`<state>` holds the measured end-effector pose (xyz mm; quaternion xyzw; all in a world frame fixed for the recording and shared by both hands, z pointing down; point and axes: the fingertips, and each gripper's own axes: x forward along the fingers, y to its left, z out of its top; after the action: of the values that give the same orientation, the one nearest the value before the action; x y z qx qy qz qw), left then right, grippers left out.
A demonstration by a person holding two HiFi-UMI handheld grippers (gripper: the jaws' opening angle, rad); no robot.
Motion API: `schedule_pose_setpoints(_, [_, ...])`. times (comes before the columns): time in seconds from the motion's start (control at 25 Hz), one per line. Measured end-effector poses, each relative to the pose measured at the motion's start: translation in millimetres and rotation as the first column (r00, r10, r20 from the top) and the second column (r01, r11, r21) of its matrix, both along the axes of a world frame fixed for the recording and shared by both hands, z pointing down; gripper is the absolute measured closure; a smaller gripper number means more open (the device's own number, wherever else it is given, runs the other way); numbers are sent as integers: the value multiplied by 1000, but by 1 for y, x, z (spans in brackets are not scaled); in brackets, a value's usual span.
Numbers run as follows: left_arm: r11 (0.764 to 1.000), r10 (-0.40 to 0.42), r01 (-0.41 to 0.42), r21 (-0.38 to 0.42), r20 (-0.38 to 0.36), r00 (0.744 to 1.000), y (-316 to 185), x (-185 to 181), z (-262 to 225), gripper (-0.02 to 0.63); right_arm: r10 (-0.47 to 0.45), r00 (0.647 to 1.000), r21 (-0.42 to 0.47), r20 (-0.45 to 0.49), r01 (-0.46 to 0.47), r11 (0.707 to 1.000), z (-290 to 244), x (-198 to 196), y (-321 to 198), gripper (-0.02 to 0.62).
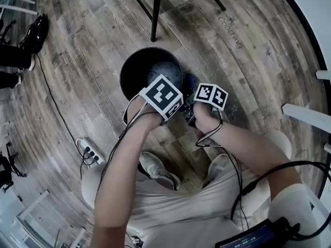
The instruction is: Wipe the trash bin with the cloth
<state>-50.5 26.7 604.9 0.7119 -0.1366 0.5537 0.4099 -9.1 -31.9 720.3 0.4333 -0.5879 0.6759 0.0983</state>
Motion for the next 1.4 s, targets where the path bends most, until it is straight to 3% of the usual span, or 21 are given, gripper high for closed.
schedule_pose_setpoints(0.28, [1000, -23, 23, 0, -30, 999, 0, -1, 0, 552, 86, 990, -142, 110, -70, 987, 45, 0, 7, 532])
schedule_pose_setpoints(0.64, [998, -64, 64, -5, -59, 996, 0, -1, -1, 547, 66, 979, -228, 193, -21, 974, 79, -2, 12, 532])
schedule_pose_setpoints(0.92, [998, -70, 69, -6, -44, 997, -3, 2, 0, 545, 3, 1000, -109, -13, -5, 994, 45, 27, -3, 532])
schedule_pose_setpoints(1.2, [983, -178, 180, 25, -71, 982, -24, 21, 0, 546, -8, 1000, -36, 19, 9, 999, -18, 34, -21, 532])
schedule_pose_setpoints(1.4, [958, -284, 288, 14, -127, 950, -33, 37, -1, 545, -15, 995, -48, 98, 19, 999, -68, 32, -1, 532])
